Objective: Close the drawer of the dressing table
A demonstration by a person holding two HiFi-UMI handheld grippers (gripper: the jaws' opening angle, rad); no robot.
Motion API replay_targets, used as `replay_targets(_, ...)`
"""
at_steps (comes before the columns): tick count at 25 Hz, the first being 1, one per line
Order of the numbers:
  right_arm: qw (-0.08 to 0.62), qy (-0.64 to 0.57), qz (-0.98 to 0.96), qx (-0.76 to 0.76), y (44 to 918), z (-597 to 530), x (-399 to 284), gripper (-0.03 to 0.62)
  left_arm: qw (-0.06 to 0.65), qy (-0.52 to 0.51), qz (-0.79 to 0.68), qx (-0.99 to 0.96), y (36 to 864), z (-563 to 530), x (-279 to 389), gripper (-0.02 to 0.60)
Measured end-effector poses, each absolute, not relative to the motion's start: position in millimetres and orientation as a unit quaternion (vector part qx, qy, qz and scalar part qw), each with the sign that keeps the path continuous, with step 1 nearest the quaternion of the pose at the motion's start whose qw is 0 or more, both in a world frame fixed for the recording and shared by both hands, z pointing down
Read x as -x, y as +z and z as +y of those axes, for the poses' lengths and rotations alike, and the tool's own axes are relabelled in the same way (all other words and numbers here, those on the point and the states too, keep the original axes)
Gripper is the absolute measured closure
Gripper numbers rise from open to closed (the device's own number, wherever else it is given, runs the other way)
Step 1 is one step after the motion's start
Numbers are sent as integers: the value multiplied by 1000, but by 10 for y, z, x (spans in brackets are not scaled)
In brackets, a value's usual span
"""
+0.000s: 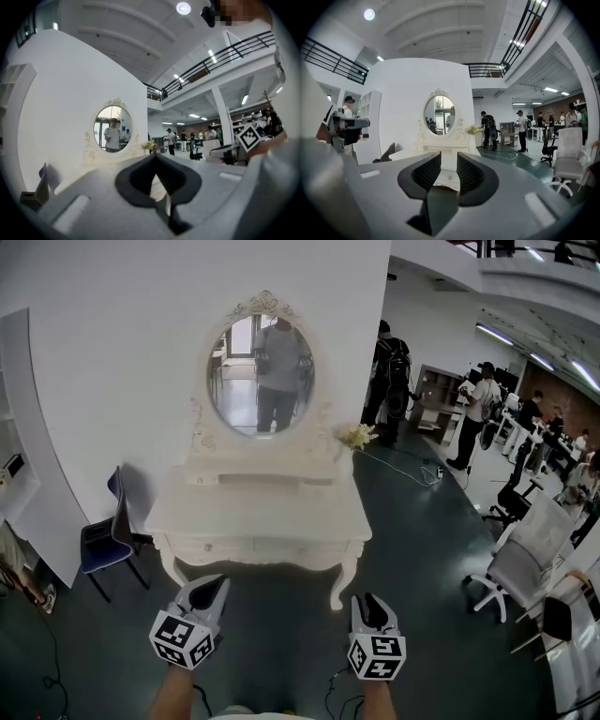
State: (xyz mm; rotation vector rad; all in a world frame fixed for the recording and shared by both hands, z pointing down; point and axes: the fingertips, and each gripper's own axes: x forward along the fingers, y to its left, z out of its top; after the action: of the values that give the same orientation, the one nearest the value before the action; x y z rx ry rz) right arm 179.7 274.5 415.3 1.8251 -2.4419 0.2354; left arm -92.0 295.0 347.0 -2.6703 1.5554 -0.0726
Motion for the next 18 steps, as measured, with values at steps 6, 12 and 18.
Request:
replay_targets(6,49,90,-803,-587,4293,2443,-1905,503,19,-24,512,858,3546,2721,820,583)
replay_targets(12,50,93,-804,-585,4375,2007,-1889,503,18,-22,516,856,3626,2264,865,583)
replay_targets(18,52,102,-793,-599,4453,1465,-1823,503,8,-21,505,863,3738,1623,947,583)
